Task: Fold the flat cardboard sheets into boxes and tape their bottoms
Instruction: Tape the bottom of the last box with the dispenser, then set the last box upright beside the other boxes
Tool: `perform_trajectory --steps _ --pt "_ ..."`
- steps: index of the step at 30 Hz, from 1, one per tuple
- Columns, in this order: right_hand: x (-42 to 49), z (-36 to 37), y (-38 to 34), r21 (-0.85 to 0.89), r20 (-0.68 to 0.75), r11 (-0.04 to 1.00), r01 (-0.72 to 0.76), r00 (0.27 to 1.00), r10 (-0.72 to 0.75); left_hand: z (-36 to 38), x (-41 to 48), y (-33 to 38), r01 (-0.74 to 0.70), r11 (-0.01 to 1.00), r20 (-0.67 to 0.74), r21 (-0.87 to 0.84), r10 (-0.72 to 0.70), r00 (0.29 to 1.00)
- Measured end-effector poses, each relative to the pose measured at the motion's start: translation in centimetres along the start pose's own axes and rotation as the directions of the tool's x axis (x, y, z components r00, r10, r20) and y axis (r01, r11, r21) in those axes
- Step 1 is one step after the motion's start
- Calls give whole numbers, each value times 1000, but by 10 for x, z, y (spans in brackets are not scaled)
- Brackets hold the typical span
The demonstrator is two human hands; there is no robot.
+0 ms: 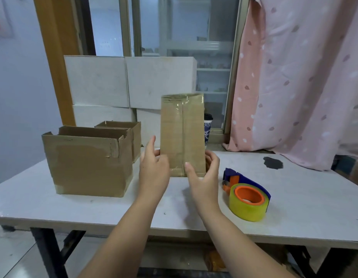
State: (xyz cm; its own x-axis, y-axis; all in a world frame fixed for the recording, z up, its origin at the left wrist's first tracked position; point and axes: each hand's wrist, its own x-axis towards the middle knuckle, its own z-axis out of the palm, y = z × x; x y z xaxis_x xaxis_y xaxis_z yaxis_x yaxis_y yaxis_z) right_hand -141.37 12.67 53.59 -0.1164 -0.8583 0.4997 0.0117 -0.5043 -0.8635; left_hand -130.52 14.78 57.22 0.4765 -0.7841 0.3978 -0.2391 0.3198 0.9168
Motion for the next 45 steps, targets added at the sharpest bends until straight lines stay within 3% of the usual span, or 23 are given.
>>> perform_trajectory --steps 2,5,9,12,15,18,22,25,27,30,34,37,40,43,45 --pt "-4 0 -1 -111 50 983 147 989 -142 2 -5 12 21 1000 19 -1 -21 1000" --pt "-13 1 -2 -301 133 868 395 919 -372 10 -12 24 69 997 36 31 -70 997" --pt "-22 -7 0 -245 280 803 543 833 -478 17 -10 14 94 975 -40 -204 -104 994" --pt "-21 -18 -10 -176 181 866 468 880 -439 14 -9 -5 113 841 42 -528 -107 993" --pt "-2 -31 -27 -119 -24 967 226 973 -230 9 -15 -27 276 686 283 -674 -105 953" --pt "21 -47 -40 3 67 1000 25 997 -25 8 -21 -43 390 577 441 -718 -57 896" --pt "27 -58 -36 -12 80 992 122 989 -121 11 -25 -55 510 472 549 -719 -65 833" --pt "30 -65 -29 -46 105 988 150 984 -145 13 -22 -64 521 435 532 -735 -107 840" --pt "31 -68 -24 -107 139 981 165 979 -149 13 -18 -71 508 450 480 -734 -184 858" --pt "30 -66 -16 -217 198 962 164 973 -121 12 -18 -84 522 554 369 -648 -372 852" --pt "31 -62 -3 -360 234 928 96 972 -10 4 -15 -87 443 702 48 -557 -505 862" --pt "37 -64 0 -311 316 944 105 949 -1 -5 -15 -76 330 917 -225 -225 -379 898" --pt "47 -66 1 -369 404 923 108 913 55 -15 -16 -57 40 999 -309 27 -29 951" --pt "54 -68 -3 -408 487 903 131 868 94 -29 -3 -33 -151 986 -238 -73 129 963" --pt "58 -72 -12 -415 530 899 137 840 117 -41 12 -20 -149 973 -117 -177 130 985"
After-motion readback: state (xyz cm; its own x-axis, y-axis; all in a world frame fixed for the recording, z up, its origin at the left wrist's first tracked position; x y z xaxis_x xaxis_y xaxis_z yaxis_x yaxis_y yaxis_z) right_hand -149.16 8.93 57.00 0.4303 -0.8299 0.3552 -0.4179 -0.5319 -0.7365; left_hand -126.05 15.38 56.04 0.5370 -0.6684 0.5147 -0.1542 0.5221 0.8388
